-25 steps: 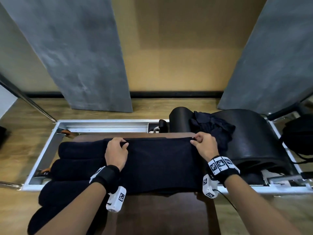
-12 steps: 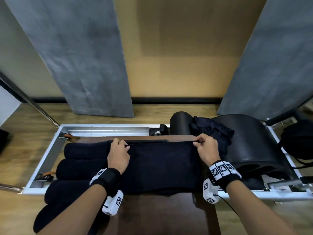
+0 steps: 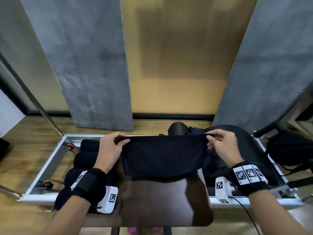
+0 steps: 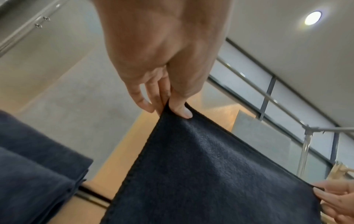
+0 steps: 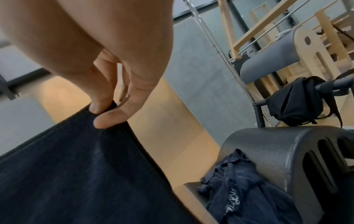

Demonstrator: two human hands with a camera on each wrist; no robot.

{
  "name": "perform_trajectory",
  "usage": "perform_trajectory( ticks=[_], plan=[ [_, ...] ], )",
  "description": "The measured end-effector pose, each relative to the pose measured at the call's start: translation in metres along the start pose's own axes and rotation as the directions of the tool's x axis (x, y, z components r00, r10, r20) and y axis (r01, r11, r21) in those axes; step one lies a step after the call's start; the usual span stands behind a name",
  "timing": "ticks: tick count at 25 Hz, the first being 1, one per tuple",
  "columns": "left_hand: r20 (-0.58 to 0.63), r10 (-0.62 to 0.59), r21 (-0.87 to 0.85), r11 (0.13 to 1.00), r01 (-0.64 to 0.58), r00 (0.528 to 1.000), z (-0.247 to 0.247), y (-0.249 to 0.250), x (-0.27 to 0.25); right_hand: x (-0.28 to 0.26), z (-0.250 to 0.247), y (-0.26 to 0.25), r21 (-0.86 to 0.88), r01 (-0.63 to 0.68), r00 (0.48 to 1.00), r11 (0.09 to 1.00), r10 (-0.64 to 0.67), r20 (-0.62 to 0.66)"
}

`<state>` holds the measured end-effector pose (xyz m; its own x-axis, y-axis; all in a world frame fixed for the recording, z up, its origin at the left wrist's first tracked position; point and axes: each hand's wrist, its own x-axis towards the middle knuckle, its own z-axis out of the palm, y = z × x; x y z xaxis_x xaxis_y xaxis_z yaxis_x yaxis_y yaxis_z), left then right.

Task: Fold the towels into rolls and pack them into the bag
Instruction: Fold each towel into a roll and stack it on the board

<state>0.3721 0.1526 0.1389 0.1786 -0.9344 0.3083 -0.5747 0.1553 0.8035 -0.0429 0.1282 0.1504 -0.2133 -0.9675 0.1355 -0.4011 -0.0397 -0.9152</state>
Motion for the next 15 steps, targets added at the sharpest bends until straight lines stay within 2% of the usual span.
perform_trajectory(
  ticks=[3, 6, 8, 10, 12, 15],
  plan=[
    [-0.067, 0.088, -0.013, 0.996, -0.089, 0.994, -0.028, 0.031, -0.007, -0.022, -0.019, -0.035, 0.139, 0.023, 0.999, 0.990, -0.018, -0.037],
    [-0.155, 0.106, -0.087, 0.989, -0.120, 0.982, -0.051, 0.060, -0.013, -0.046, -0.037, -0.066, 0.220, 0.067, 0.995, 0.973, -0.050, -0.081],
    [-0.155, 0.113, -0.170, 0.976, -0.139, 0.981, -0.065, 0.074, -0.021, -0.060, -0.051, -0.083, 0.232, 0.088, 0.994, 0.969, -0.069, -0.090],
    [-0.101, 0.050, -0.324, 0.943, -0.080, 0.994, -0.075, 0.083, -0.029, -0.075, -0.062, -0.094, 0.205, 0.100, 0.994, 0.974, -0.091, -0.055],
    [-0.056, 0.024, -0.419, 0.907, -0.045, 0.998, -0.082, 0.089, -0.036, -0.085, -0.070, -0.102, 0.232, 0.123, 0.991, 0.965, -0.105, -0.089],
    [-0.086, 0.009, -0.485, 0.873, -0.050, 0.996, -0.089, 0.097, -0.043, -0.099, -0.076, -0.112, 0.317, 0.149, 0.986, 0.937, -0.115, -0.123]
  ],
)
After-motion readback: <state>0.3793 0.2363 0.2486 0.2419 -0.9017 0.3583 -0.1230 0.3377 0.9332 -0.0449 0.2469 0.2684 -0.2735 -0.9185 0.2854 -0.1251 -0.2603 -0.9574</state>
